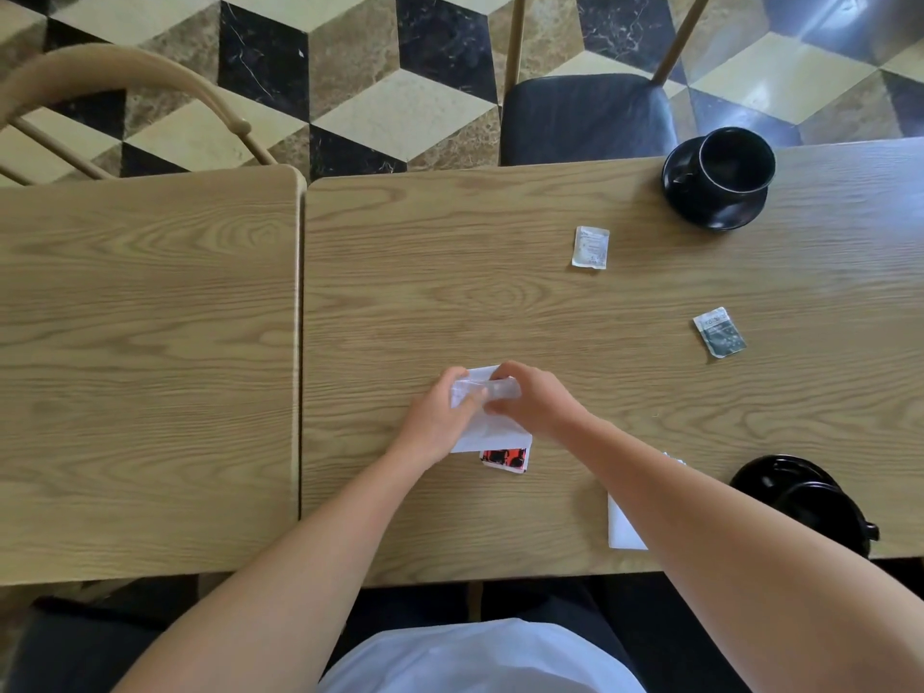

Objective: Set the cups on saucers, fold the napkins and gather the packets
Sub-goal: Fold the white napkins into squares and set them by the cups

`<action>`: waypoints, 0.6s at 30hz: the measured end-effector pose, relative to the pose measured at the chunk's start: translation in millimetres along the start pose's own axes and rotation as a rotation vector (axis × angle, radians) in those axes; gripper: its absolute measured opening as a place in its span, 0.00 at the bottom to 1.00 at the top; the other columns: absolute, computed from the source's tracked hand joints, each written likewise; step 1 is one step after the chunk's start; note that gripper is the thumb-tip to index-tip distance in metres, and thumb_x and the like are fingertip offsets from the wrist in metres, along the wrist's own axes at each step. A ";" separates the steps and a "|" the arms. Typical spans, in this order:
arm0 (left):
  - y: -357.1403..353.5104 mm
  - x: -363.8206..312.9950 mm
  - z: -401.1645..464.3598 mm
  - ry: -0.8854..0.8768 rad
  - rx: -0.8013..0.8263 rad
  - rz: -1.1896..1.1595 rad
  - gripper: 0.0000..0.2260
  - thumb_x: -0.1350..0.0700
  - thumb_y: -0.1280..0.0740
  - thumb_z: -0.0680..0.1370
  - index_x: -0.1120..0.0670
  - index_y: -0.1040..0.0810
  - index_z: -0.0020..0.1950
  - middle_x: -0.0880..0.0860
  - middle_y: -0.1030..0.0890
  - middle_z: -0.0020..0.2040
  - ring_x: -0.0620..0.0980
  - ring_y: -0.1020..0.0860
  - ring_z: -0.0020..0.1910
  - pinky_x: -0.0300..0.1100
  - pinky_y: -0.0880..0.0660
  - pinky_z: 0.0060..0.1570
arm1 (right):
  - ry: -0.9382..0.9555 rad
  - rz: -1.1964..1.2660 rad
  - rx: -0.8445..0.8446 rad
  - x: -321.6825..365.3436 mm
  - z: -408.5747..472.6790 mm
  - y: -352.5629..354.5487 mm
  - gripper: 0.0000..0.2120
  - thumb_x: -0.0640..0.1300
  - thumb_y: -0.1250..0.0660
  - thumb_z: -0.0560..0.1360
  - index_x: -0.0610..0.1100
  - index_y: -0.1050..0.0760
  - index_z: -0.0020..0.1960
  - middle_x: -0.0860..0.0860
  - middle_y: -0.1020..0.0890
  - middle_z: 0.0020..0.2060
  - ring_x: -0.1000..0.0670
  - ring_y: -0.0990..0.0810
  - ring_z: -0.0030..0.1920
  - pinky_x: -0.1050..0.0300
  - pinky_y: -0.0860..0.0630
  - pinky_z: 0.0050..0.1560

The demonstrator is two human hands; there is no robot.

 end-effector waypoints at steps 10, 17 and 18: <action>2.9 3.6 14.6 0.021 -0.227 0.007 0.02 0.56 0.36 0.82 0.52 0.26 0.49 0.49 0.25 0.36 0.54 0.28 0.36 0.46 0.38 0.31 | 0.140 -0.197 -0.161 14.5 9.2 2.2 0.21 0.53 0.29 0.75 0.50 0.29 0.65 0.49 0.23 0.60 0.44 0.20 0.54 0.49 0.23 0.50; -13.1 1.3 15.6 -0.021 -0.422 0.160 0.04 0.58 0.37 0.80 0.54 0.25 0.54 0.56 0.21 0.52 0.60 0.23 0.50 0.49 0.29 0.41 | 0.295 -0.518 -0.441 21.6 5.1 -10.3 0.16 0.48 0.38 0.78 0.45 0.26 0.64 0.47 0.26 0.63 0.42 0.29 0.62 0.48 0.32 0.58; -14.8 1.5 15.4 -0.050 -0.464 0.210 0.04 0.58 0.36 0.80 0.55 0.24 0.54 0.56 0.22 0.52 0.60 0.24 0.50 0.51 0.28 0.42 | 0.332 -0.488 -0.472 27.3 5.8 -13.9 0.17 0.46 0.39 0.77 0.44 0.25 0.64 0.47 0.25 0.64 0.41 0.29 0.62 0.48 0.33 0.59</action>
Point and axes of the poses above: each hand's wrist, its own z-axis towards the middle knuckle, its own y-axis out of the back of the hand, x = y × z, the point moved 2 cm from there along z, towards the middle knuckle
